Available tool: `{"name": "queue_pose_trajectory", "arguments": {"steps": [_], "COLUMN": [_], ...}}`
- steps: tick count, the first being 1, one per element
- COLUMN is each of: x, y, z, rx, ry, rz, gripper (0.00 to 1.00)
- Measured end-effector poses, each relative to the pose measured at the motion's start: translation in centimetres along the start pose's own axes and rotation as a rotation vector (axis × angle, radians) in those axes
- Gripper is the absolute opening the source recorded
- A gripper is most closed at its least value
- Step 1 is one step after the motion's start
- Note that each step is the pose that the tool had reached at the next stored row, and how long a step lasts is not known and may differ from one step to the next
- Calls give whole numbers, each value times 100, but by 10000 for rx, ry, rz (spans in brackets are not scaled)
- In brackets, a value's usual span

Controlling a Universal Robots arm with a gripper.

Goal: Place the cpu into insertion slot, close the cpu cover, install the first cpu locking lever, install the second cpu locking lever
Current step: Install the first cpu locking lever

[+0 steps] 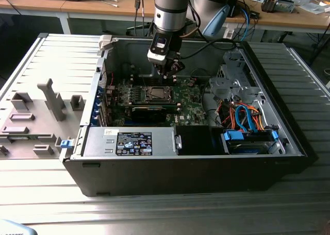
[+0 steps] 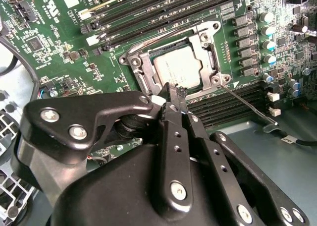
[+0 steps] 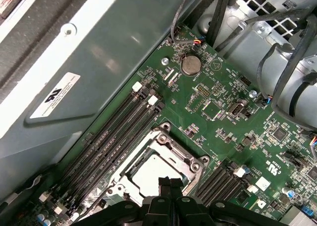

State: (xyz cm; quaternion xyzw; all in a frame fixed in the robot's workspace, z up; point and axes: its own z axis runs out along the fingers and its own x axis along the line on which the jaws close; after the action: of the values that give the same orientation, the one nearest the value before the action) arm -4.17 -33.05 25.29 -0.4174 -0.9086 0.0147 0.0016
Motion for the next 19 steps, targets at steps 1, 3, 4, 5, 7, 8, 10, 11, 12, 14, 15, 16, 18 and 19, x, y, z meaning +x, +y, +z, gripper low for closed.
{"name": "queue_pose_trajectory", "arguments": {"steps": [1, 3, 4, 5, 7, 8, 10, 11, 12, 14, 15, 16, 18, 19], "x": [0, 0, 0, 0, 0, 0, 0, 0, 0, 0, 0, 0, 0, 0], "y": [0, 0, 0, 0, 0, 0, 0, 0, 0, 0, 0, 0, 0, 0], "z": [0, 0, 0, 0, 0, 0, 0, 0, 0, 0, 0, 0, 0, 0], "rx": [0, 0, 0, 0, 0, -1, -2, -2, -2, -1, -2, -2, -2, -3], "ry": [0, -1, -1, -1, -2, -3, -4, -4, -5, -6, -7, -8, -10, -10], "rz": [-7, -24, -38, -53, -80, -106, -150, -163, -174, -209, -237, -272, -339, -360], "gripper": [11, 11, 11, 11, 11, 11, 11, 11, 11, 11, 11, 11, 11, 11]}}
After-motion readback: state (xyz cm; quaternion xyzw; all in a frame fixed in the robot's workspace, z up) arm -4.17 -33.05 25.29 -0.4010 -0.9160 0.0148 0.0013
